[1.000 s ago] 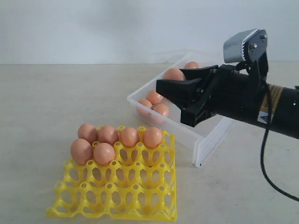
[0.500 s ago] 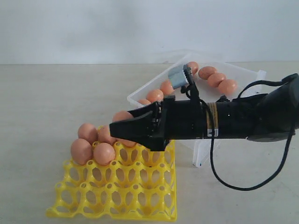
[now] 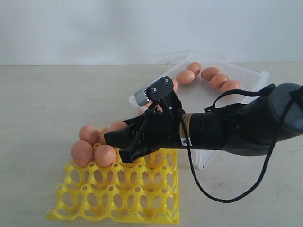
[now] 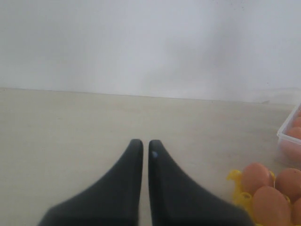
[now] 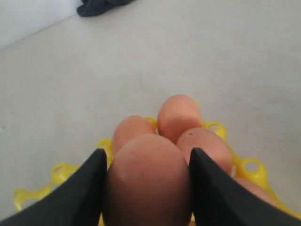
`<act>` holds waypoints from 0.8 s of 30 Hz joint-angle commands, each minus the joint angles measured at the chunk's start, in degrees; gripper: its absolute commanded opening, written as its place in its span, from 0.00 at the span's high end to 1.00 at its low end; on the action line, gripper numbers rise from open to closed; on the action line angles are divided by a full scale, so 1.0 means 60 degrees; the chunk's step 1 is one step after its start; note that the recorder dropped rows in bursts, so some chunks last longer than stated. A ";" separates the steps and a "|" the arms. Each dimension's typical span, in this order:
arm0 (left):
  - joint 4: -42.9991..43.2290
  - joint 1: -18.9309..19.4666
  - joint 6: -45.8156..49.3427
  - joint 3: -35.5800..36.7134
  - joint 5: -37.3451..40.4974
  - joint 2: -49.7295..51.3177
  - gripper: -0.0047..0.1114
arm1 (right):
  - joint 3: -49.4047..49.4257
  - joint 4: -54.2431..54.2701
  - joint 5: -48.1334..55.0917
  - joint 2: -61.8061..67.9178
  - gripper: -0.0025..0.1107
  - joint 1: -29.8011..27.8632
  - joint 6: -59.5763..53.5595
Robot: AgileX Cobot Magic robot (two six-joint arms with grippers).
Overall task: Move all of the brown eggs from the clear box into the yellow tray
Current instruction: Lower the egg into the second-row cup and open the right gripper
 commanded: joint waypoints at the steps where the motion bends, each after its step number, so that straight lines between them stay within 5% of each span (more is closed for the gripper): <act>1: -0.0009 0.0053 0.0005 0.0024 -0.0043 -0.0033 0.92 | -0.0051 0.0702 0.0284 0.0084 0.98 0.0025 -0.0380; 18: -0.0009 0.0053 0.0005 0.0024 -0.0043 -0.0033 0.92 | -0.0234 -0.0387 0.0231 0.0525 0.98 0.0043 -0.0239; 24: -0.0009 0.0053 0.0005 0.0024 -0.0043 -0.0033 0.92 | -0.0234 -0.0387 0.0231 0.0525 0.76 0.0043 -0.0352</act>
